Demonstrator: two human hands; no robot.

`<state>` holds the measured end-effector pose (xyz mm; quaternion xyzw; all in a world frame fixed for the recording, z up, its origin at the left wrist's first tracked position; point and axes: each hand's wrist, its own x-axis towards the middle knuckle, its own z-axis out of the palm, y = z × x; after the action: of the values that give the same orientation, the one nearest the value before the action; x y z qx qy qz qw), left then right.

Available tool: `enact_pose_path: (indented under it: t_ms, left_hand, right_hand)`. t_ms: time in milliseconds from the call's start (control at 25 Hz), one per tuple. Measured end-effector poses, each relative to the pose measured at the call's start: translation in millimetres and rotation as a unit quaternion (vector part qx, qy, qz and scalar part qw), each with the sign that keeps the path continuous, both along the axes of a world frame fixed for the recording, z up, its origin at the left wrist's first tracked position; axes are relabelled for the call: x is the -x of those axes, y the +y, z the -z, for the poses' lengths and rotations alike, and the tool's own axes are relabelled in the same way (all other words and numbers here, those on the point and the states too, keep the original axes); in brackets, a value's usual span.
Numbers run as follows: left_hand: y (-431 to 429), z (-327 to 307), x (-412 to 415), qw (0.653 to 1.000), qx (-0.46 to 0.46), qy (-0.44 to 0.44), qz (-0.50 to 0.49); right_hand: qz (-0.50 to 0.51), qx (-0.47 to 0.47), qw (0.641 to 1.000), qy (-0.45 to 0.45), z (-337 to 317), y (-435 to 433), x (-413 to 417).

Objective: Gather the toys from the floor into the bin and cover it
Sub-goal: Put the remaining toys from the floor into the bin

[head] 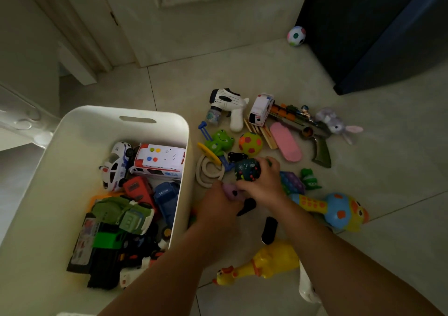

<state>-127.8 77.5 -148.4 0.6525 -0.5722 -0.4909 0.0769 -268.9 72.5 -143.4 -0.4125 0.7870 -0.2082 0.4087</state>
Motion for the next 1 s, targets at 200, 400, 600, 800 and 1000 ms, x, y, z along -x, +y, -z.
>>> enact_pose_path:
  t_ms: [200, 400, 600, 800, 1000]
  left_hand:
    - [-12.2, -72.6, -10.2, 0.998, -0.011, 0.063, -0.019]
    - [-8.6, -154.2, -51.3, 0.954, -0.107, 0.280, -0.016]
    - [-14.3, -190.4, -144.1, 0.915, -0.168, 0.353, -0.102]
    - [-10.7, -167.1, -230.2, 0.921, -0.160, 0.253, -0.248]
    - [7.2, -131.8, -258.6, 0.932, -0.206, 0.168, -0.245]
  right_hand:
    - [0.154, 0.024, 0.956, -0.250, -64.3, -3.3, 5.0]
    - [0.149, 0.041, 0.804, -0.575, -123.5, 1.2, -9.2]
    - [0.017, 0.055, 0.786, -0.616, -170.3, -12.3, -66.7]
    - [-0.175, 0.054, 0.927, -0.328, -181.1, -25.2, -153.5]
    - [-0.509, -0.112, 0.830, 0.200, -130.7, -25.5, -200.9]
